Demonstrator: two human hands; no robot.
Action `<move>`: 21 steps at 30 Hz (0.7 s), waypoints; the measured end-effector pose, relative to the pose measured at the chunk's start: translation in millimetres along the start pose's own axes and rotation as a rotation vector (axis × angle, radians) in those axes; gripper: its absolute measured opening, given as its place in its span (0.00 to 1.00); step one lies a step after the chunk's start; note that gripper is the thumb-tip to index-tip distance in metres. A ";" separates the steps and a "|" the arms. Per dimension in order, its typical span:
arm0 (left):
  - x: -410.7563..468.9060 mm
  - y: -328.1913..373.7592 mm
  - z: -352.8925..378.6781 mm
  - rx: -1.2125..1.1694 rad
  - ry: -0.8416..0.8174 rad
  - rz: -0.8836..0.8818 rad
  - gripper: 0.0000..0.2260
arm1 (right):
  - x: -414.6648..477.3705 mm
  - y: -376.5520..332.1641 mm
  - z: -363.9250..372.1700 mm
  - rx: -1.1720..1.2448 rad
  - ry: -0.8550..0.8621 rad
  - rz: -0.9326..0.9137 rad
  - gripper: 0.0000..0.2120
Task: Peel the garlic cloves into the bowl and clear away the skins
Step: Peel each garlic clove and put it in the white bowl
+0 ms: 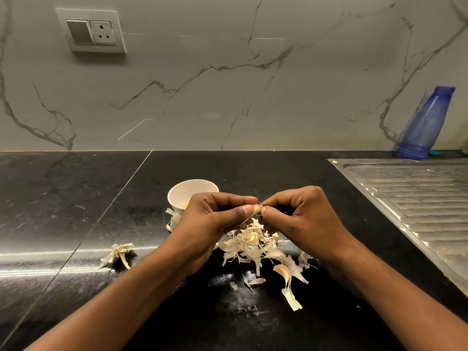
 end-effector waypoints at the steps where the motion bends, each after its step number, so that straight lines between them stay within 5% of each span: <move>1: 0.0 0.2 -0.2 -0.032 0.001 -0.014 0.14 | 0.1 0.4 -0.7 0.030 0.008 0.016 0.14; 13: -1.3 -2.7 1.3 -0.220 0.021 -0.131 0.12 | 1.3 10.2 -1.7 0.330 0.071 0.180 0.07; 21: 0.5 1.4 -0.5 -0.198 0.015 -0.083 0.13 | 1.1 15.2 -3.8 0.294 0.000 0.224 0.03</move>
Point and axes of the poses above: each hand's wrist, its own x-axis towards the middle knuckle, its own z-axis out of the palm, y = z × x, the point moved 6 cm from there along x, towards the middle knuckle, and after that the axes turned 5 degrees about -x, right-handed, at the moved point
